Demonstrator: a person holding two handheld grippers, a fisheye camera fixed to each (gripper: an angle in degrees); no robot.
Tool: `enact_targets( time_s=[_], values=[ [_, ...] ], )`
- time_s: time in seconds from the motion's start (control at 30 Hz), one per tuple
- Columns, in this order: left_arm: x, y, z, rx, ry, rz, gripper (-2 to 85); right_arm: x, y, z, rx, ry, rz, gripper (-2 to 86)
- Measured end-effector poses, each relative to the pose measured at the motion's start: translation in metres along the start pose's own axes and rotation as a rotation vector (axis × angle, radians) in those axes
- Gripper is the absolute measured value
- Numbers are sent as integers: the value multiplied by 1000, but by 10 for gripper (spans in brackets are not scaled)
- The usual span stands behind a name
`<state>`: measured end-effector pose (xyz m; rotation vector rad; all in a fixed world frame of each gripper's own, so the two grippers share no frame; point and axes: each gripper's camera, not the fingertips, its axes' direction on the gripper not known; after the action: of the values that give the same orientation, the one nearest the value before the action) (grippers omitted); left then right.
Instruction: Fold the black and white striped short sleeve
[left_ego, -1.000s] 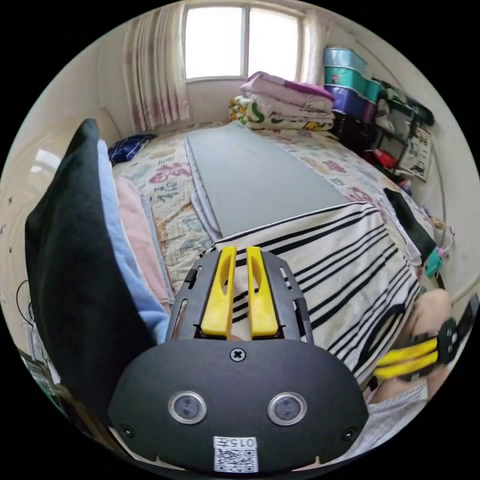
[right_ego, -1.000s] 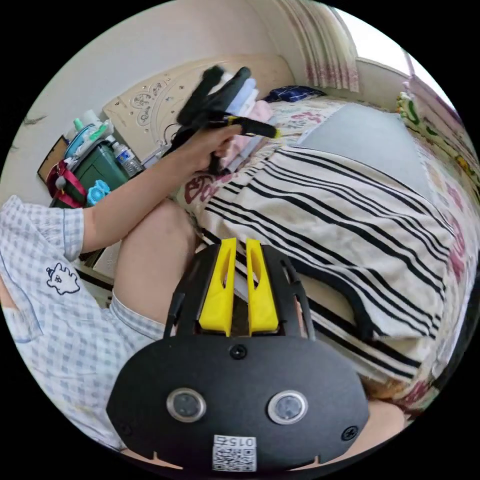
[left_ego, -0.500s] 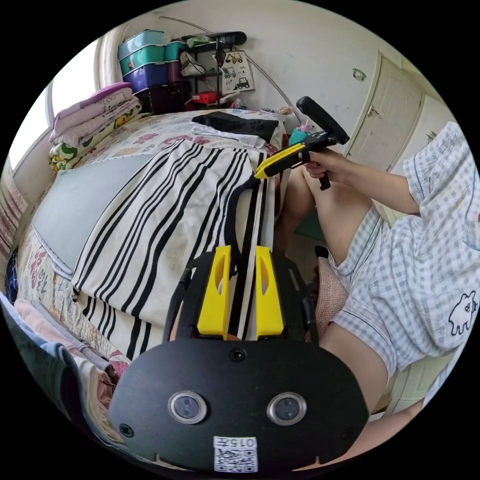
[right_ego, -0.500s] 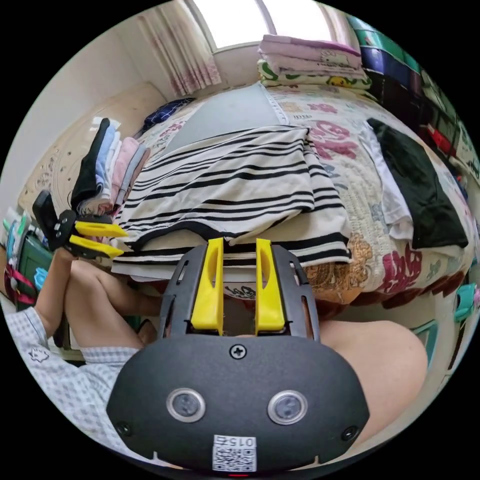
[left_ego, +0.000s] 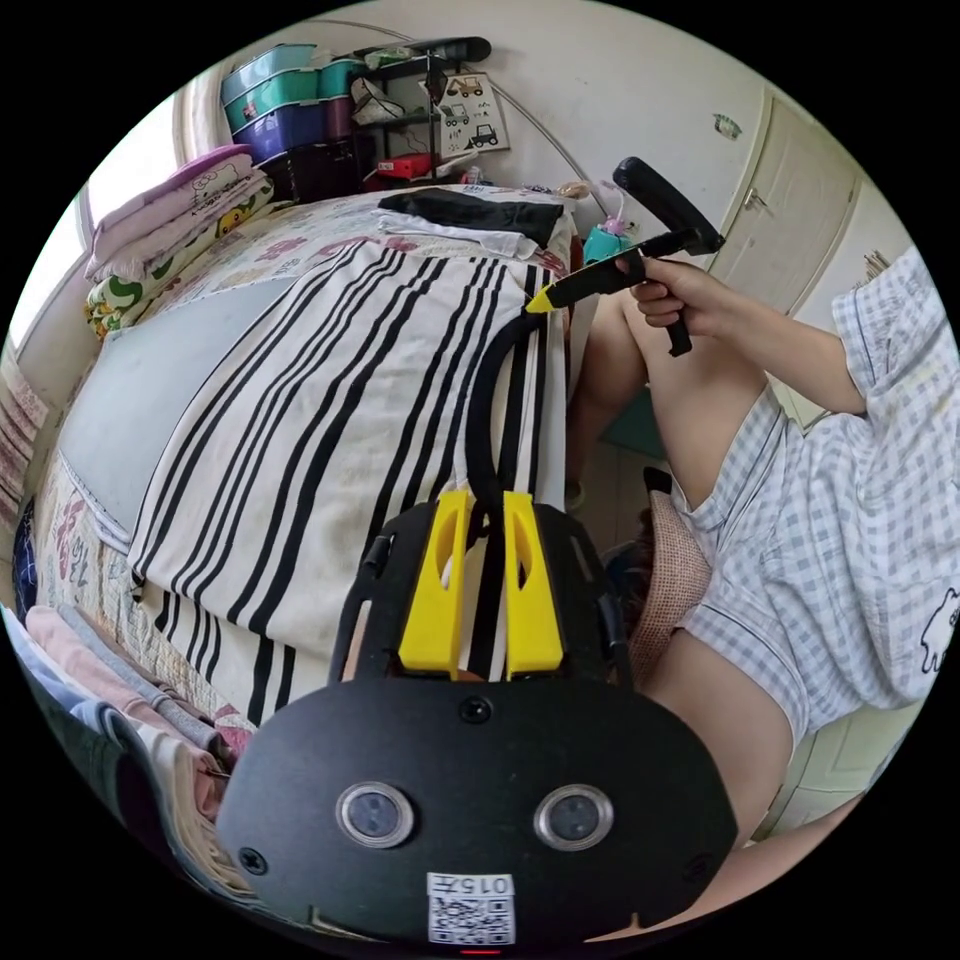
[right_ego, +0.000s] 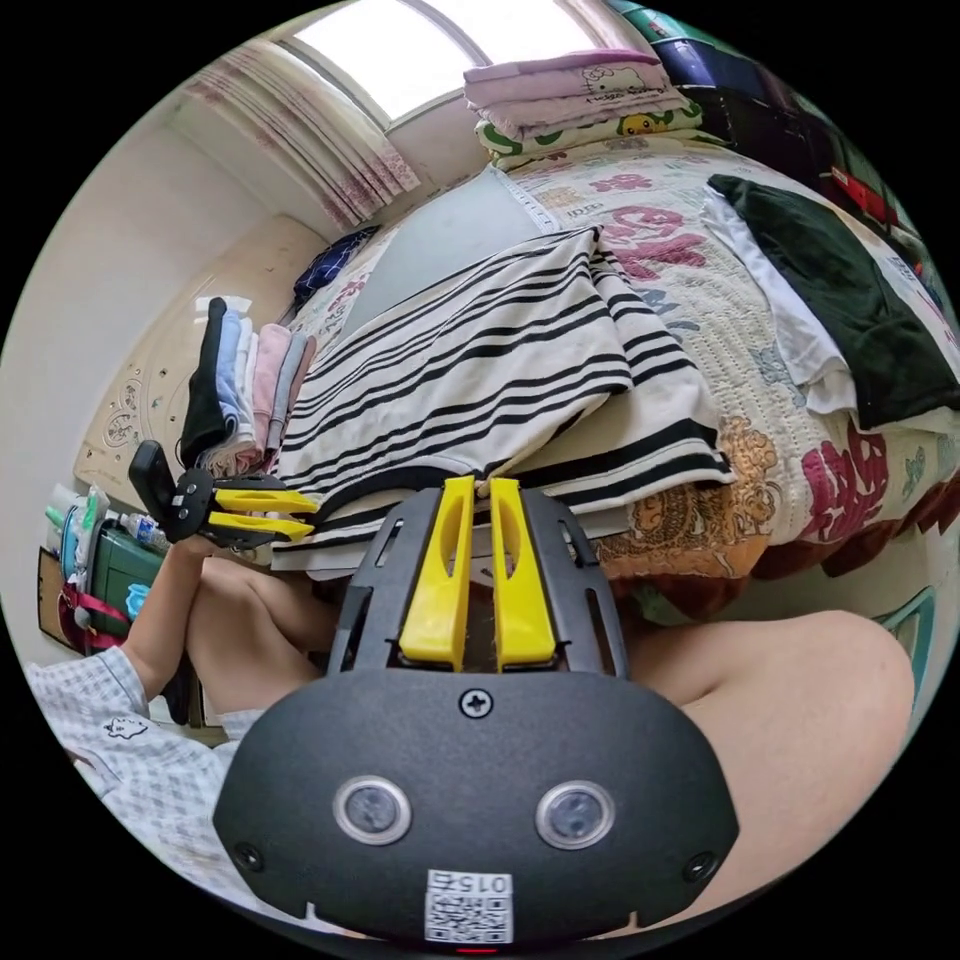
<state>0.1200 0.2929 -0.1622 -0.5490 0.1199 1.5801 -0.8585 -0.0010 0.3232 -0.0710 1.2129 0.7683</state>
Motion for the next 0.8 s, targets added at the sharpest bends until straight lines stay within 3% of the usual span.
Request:
enact_targets(
  time_s=[0.3, 0.43, 0.53, 0.8],
  values=[
    [-22, -20, -37, 5, 56, -37, 47, -70, -68, -48, 41, -79, 10, 50],
    [-48, -46, -74, 188, 147, -141, 46, -87, -111, -99, 191, 25, 31, 74],
    [-73, -99, -92, 273, 74, -255, 57, -92, -154, -107, 214, 12, 75, 87],
    [-144, -297, -54, 158, -70, -439, 78, -125, -237, -94, 196, -25, 132, 77]
  ],
)
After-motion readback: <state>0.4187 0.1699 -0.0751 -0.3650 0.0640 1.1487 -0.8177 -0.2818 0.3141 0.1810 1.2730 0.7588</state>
